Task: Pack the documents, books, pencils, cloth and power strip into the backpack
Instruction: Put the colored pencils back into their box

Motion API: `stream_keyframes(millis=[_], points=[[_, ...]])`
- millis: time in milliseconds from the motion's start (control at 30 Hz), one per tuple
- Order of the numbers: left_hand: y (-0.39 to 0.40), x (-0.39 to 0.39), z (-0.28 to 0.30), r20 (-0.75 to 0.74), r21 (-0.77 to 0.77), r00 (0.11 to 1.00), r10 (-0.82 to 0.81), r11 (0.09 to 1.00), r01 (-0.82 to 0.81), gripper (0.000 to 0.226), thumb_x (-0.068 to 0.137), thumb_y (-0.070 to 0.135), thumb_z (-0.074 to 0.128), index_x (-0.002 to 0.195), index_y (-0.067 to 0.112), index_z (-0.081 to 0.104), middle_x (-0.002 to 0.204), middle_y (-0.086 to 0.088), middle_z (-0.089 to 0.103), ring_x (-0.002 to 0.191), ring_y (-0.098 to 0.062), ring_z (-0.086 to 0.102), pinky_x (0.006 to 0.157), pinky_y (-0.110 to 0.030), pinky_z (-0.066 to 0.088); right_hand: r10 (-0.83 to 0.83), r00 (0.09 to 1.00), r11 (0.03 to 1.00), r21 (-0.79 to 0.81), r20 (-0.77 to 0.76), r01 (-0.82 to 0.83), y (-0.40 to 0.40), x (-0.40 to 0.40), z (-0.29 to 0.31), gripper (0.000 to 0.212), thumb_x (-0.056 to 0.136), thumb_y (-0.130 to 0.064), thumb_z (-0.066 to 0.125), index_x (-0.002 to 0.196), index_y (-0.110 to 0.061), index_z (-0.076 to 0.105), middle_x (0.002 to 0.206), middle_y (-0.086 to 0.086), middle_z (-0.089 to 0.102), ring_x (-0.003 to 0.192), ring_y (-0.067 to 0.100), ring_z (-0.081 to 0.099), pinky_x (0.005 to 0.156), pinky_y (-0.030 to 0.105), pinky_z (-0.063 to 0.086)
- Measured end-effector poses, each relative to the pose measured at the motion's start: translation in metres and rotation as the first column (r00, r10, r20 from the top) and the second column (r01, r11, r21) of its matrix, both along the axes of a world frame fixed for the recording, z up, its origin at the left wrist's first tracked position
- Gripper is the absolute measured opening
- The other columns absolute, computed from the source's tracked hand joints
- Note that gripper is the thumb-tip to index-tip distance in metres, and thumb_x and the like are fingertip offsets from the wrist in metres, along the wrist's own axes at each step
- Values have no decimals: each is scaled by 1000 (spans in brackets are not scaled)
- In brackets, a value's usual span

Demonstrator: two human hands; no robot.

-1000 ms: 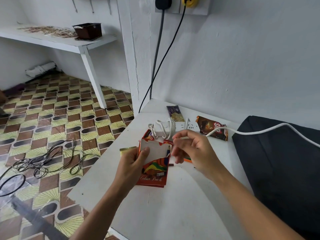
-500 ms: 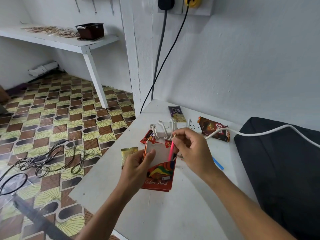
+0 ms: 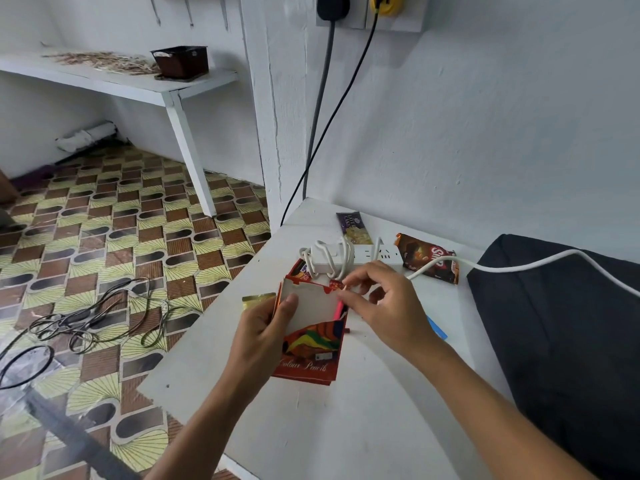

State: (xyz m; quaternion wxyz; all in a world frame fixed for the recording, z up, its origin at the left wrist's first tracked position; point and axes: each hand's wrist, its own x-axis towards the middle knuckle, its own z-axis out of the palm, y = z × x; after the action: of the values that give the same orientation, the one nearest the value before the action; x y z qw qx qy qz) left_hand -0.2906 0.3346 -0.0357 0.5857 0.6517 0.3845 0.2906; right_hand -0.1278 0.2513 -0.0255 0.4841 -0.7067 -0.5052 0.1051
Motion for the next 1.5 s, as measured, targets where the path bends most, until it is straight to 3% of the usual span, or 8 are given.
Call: stream_keyframes(millis=[300, 433, 667, 867, 1000, 1133, 1233, 1500], points=[[-4, -2, 1, -42, 55, 998, -36, 998, 38, 29, 77, 51, 45, 90, 29, 60, 86, 4, 70, 70, -12, 72, 57, -23, 58, -15, 993, 995, -98, -116, 4, 7, 2, 9, 10, 80, -7, 74, 82, -13, 67, 73, -6, 63, 65, -3, 54, 58, 11, 45], [-3, -4, 0, -24, 81, 1000, 12, 997, -10, 30, 78, 49, 46, 88, 25, 62, 84, 0, 71, 70, -15, 72, 55, -25, 58, 13, 1000, 990, -140, -22, -16, 6, 1, 3, 12, 77, -19, 78, 84, -12, 71, 86, -2, 63, 76, 0, 52, 62, 9, 42], [-2, -3, -3, -8, 64, 999, 50, 997, -49, 34, 80, 48, 45, 88, 20, 63, 83, -2, 69, 68, -17, 72, 53, -22, 56, 63, 993, 987, -144, -101, -77, 7, -7, -3, 4, 81, -17, 75, 83, -16, 72, 93, -6, 63, 87, 4, 57, 64, 8, 45], [2, -3, -4, 11, -29, 998, 56, 998, -55, 34, 89, 41, 47, 91, 12, 65, 72, 0, 72, 65, -20, 72, 52, -24, 57, 27, 999, 986, -163, -33, -32, 8, -8, -9, 5, 85, -21, 70, 84, -17, 66, 92, -5, 61, 86, 5, 57, 64, 7, 44], [4, -4, -5, -4, -88, 1000, 19, 996, -20, 33, 92, 38, 48, 96, 10, 64, 74, -1, 72, 66, -23, 73, 55, -27, 58, 7, 993, 974, -224, -118, -33, 10, -8, -8, 7, 87, -21, 68, 86, -20, 62, 88, -6, 64, 83, 8, 59, 64, 11, 50], [5, -6, -7, -16, -169, 1000, -24, 985, 21, 33, 88, 42, 52, 99, 12, 63, 82, -7, 74, 70, -26, 73, 61, -33, 60, -1, 966, 957, -279, -259, -74, 15, -1, 0, 6, 87, -17, 68, 86, -15, 62, 85, 4, 66, 70, 9, 58, 68, 26, 54], [6, -8, -6, -9, -216, 994, -109, 971, 105, 34, 77, 40, 62, 100, 15, 63, 84, -6, 75, 74, -27, 73, 71, -40, 60, -10, 944, 960, -268, -331, -83, 16, 3, 3, 5, 87, -13, 67, 89, -12, 63, 88, 10, 67, 66, 9, 59, 61, 22, 52], [9, -12, -5, 14, -393, 990, -140, 910, 135, 38, 72, 29, 70, 102, 10, 60, 84, -10, 75, 72, -26, 73, 65, -32, 61, 18, 939, 935, -326, -344, -137, 14, 3, -2, 12, 84, -19, 72, 88, -11, 64, 84, 8, 70, 70, 13, 61, 67, 28, 55]])
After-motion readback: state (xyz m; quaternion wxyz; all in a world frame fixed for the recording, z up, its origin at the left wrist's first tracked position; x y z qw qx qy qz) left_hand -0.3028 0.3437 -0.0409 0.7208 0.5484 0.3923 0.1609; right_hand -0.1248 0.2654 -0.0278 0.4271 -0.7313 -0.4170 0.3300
